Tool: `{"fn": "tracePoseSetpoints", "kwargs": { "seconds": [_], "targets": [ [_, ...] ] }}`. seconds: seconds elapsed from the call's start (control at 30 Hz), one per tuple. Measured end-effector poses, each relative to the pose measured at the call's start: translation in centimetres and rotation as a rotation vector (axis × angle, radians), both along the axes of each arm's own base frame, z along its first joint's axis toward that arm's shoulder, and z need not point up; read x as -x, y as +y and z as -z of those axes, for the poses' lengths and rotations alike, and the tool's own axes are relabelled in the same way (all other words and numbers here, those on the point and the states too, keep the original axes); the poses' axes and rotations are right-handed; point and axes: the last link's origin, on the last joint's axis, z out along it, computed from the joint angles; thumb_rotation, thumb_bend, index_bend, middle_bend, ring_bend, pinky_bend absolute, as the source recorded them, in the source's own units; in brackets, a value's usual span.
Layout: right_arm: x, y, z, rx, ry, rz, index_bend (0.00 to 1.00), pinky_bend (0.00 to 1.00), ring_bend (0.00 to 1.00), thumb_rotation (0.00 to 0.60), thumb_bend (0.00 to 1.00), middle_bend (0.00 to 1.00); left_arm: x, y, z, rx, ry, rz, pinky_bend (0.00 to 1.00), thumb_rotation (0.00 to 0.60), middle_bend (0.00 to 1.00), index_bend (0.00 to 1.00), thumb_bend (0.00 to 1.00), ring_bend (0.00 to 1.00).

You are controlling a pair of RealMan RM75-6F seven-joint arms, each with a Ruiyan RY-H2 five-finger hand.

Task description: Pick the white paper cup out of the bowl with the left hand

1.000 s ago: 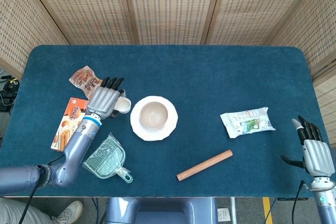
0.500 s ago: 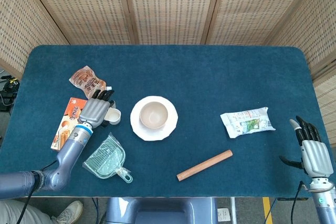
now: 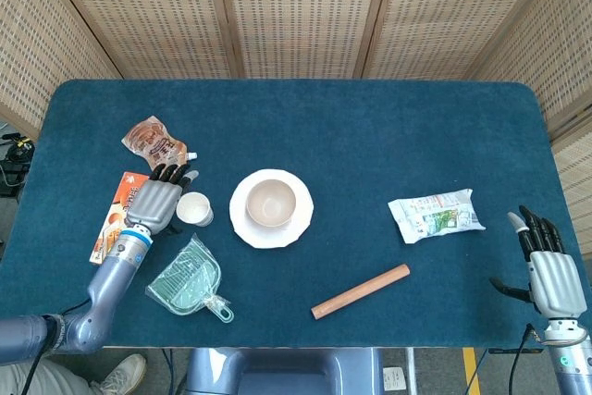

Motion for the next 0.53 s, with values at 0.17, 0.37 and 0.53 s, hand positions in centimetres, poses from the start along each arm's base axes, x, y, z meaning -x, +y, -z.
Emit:
{"fn": "tracePoseSetpoints", "kwargs": {
  "seconds": [0.17, 0.37, 0.53],
  "targets": [
    [-0.1, 0.1, 0.3, -0.005, 0.019, -0.001, 0.0, 0.0, 0.0, 0.6, 0.13, 0.0, 0.3, -1.9, -2.7, -0.121, -0.073, 0.074, 0.0, 0.6, 0.0, 0.0, 0.04, 0.0],
    [-0.5, 0.2, 0.6, 0.004, 0.055, -0.017, 0.0, 0.0, 0.0, 0.6, 0.13, 0.0, 3.8, -7.3, -5.1, -0.255, -0.129, 0.092, 0.0, 0.6, 0.0, 0.0, 0.04, 0.0],
    [-0.7, 0.4, 1.1, -0.004, 0.074, -0.023, 0.0, 0.0, 0.0, 0.6, 0.13, 0.0, 7.9, -12.2, -5.6, -0.311, -0.106, 0.051, 0.0, 0.6, 0.0, 0.0, 0.04, 0.0]
  ]
}}
